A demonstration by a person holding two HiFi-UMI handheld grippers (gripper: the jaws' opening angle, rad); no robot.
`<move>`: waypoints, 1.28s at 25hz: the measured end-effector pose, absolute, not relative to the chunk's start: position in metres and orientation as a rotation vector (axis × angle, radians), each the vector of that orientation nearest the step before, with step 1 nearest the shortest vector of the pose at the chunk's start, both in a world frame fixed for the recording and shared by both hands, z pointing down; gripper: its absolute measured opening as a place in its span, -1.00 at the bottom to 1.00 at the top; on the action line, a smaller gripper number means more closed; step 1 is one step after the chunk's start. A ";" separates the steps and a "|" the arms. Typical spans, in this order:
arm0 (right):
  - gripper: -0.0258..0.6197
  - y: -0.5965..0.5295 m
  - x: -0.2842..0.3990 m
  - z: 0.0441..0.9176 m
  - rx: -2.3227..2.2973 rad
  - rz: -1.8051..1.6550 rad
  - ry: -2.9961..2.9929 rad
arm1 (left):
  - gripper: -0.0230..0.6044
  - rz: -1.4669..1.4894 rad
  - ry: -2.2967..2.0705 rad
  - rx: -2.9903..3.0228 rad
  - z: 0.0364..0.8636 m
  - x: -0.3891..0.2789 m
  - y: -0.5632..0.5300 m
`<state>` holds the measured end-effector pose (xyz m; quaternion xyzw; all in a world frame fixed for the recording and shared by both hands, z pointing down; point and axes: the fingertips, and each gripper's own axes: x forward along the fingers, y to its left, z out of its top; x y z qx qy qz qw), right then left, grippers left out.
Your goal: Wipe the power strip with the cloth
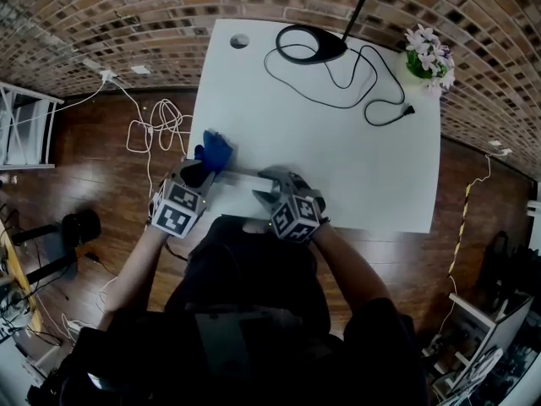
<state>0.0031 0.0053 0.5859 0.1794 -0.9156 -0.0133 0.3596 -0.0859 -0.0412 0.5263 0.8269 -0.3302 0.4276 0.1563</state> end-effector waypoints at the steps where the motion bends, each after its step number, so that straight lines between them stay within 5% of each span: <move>1: -0.41 0.005 0.003 0.586 0.464 -0.034 -2.360 | -0.66 1.206 -0.955 2.378 0.526 -0.081 -0.040; 32: -0.42 0.005 0.002 0.586 0.433 0.041 -2.379 | -0.66 1.049 -0.866 2.479 0.527 0.025 0.000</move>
